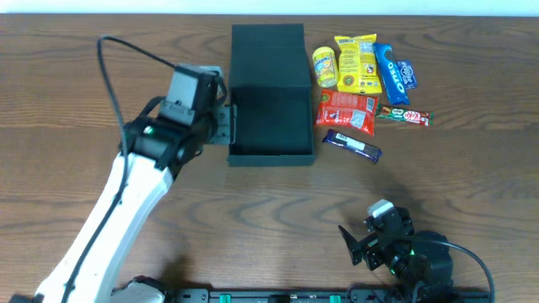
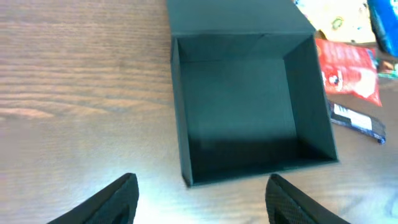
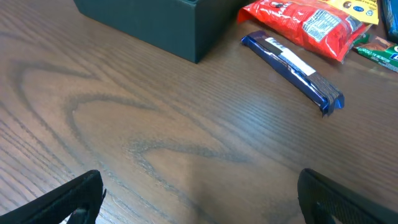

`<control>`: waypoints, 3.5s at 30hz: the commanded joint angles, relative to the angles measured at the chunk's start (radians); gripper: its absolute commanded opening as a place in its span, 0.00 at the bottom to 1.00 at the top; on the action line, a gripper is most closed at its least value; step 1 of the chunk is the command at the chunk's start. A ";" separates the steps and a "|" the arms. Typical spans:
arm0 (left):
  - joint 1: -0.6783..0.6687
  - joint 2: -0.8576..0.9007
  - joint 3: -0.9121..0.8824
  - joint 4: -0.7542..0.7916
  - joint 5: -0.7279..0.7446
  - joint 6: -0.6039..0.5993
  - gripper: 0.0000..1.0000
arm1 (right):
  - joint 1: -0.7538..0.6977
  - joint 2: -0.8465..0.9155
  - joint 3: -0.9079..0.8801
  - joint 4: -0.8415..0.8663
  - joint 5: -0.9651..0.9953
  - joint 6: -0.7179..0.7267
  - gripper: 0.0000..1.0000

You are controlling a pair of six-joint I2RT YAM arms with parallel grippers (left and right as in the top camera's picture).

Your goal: Pack container

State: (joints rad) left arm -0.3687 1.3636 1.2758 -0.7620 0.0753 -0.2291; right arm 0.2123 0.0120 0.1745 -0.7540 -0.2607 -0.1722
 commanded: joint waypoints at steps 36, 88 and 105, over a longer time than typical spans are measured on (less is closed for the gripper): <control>0.000 -0.061 0.022 -0.254 0.027 0.129 0.69 | -0.002 -0.006 -0.004 0.291 -0.282 0.598 0.99; 0.002 0.022 0.022 0.056 -0.054 0.102 0.95 | -0.365 2.199 1.900 0.053 0.031 -0.117 0.97; 0.002 0.022 0.022 0.050 -0.060 0.121 0.95 | -0.323 2.363 1.899 -0.063 0.109 -0.068 0.85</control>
State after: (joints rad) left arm -0.3687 1.3834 1.2778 -0.7074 0.0368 -0.1078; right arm -0.1013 2.3631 2.0533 -0.8078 -0.1589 -0.2653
